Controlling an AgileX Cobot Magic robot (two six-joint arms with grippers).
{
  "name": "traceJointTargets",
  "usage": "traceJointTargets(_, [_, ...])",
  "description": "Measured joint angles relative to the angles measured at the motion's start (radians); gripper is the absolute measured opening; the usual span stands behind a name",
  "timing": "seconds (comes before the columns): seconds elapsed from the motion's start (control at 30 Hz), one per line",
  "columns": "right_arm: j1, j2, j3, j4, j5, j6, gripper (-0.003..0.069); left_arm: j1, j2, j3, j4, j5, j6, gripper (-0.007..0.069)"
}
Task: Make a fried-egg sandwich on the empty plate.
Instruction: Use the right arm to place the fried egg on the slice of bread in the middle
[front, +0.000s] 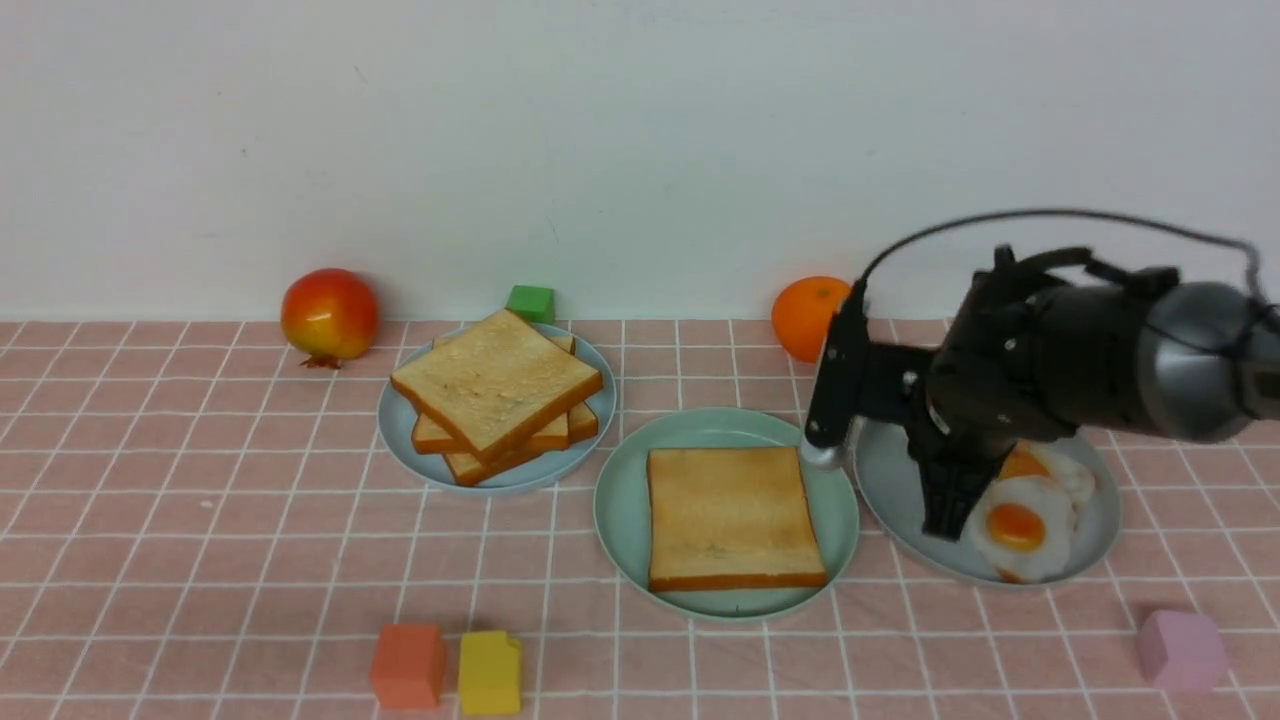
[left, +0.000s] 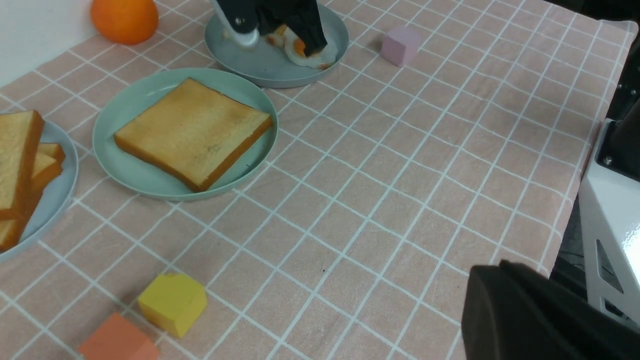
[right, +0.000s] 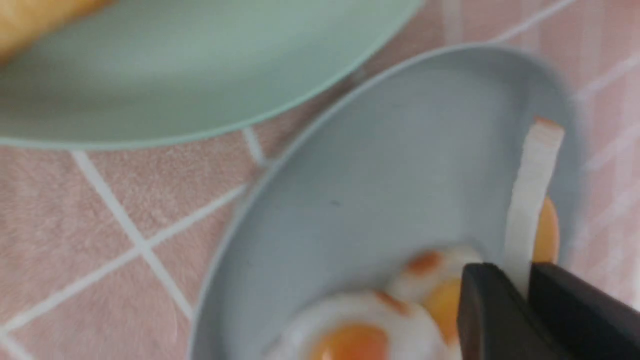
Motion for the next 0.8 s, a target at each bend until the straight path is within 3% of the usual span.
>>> traceJointTargets(0.2, [0.130, -0.150, 0.000, 0.011, 0.136, 0.185, 0.0115, 0.000, 0.000, 0.000, 0.009, 0.000, -0.105, 0.0012])
traceJointTargets(0.3, [0.289, -0.203, 0.000, 0.050, 0.190, 0.294, 0.0115, 0.000, 0.007, 0.000, 0.012, 0.000, -0.137, 0.0012])
traceJointTargets(0.43, [0.430, -0.176, 0.001, 0.056, 0.169, 0.320, 0.0115, 0.000, 0.009, 0.000, 0.014, 0.003, -0.146, 0.0012])
traceJointTargets(0.57, [0.451, -0.111, 0.001, -0.005, 0.135, 0.351, 0.0115, 0.000, 0.009, 0.000, 0.010, 0.014, -0.146, 0.0012])
traceJointTargets(0.8, [0.446, 0.039, 0.001, -0.325, 0.075, 0.544, 0.0115, 0.000, 0.009, 0.000, 0.005, 0.086, -0.148, 0.0012])
